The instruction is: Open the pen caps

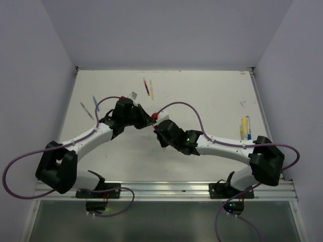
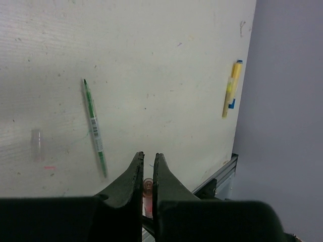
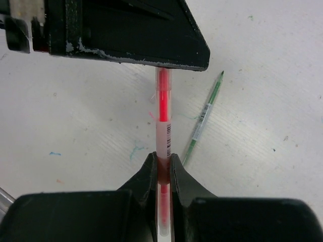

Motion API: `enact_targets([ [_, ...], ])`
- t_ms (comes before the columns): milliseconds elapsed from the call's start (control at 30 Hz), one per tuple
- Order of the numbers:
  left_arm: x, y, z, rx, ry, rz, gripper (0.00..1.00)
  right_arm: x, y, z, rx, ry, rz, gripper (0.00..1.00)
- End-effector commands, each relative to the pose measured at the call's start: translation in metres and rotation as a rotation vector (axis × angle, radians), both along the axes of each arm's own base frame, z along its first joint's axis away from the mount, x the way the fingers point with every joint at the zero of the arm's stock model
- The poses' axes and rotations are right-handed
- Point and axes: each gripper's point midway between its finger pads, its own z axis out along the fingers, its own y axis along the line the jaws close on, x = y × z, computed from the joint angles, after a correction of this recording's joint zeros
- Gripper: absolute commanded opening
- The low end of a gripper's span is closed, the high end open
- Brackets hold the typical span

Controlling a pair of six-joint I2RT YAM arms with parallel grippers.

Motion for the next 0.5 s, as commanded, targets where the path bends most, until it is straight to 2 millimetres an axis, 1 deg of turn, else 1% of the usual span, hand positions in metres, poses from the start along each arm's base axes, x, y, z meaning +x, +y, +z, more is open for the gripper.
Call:
enact_targets([
  [0, 0.042, 0.025, 0.042, -0.084, -0.150, 0.191, 0.00, -0.013, -0.045, -0.027, -0.240, 0.021, -0.059, 0.00],
  [33, 0.044, 0.022, 0.058, -0.136, -0.201, 0.191, 0.00, -0.014, -0.041, -0.027, -0.228, 0.028, -0.057, 0.00],
  [67, 0.042, 0.019, 0.066, -0.182, -0.225, 0.180, 0.00, -0.015, -0.038, -0.028, -0.217, 0.038, -0.048, 0.00],
  [100, 0.031, 0.014, 0.061, -0.240, -0.208, 0.157, 0.00, -0.019, -0.033, -0.028, -0.192, 0.057, -0.029, 0.00],
  [133, 0.032, 0.010, 0.086, -0.312, -0.297, 0.135, 0.00, -0.026, -0.023, -0.027, -0.140, 0.092, 0.008, 0.00],
  [167, 0.030, 0.009, 0.091, -0.325, -0.312, 0.122, 0.00, -0.032, -0.017, -0.027, -0.108, 0.119, 0.038, 0.00],
  [200, 0.026, 0.005, 0.097, -0.325, -0.360, 0.070, 0.00, -0.034, -0.012, -0.025, -0.068, 0.143, 0.059, 0.00],
  [233, 0.025, 0.005, 0.102, -0.318, -0.388, 0.058, 0.00, -0.041, -0.001, -0.017, -0.001, 0.168, 0.105, 0.00],
  [267, 0.024, 0.007, 0.105, -0.293, -0.423, 0.045, 0.00, -0.044, 0.001, -0.016, 0.025, 0.194, 0.126, 0.00],
  [333, 0.018, 0.007, 0.124, -0.309, -0.520, -0.003, 0.00, -0.049, 0.005, -0.008, 0.069, 0.225, 0.175, 0.00],
  [367, 0.017, 0.010, 0.125, -0.296, -0.536, -0.005, 0.00, -0.061, 0.010, -0.004, 0.112, 0.271, 0.236, 0.00],
  [400, 0.013, 0.012, 0.136, -0.286, -0.604, -0.031, 0.00, -0.062, 0.014, 0.004, 0.169, 0.288, 0.270, 0.00],
  [433, 0.010, 0.013, 0.143, -0.280, -0.642, -0.044, 0.00, -0.064, 0.014, 0.008, 0.204, 0.313, 0.285, 0.00],
  [467, 0.009, 0.015, 0.146, -0.267, -0.663, -0.047, 0.00, -0.077, 0.014, 0.017, 0.254, 0.355, 0.350, 0.00],
])
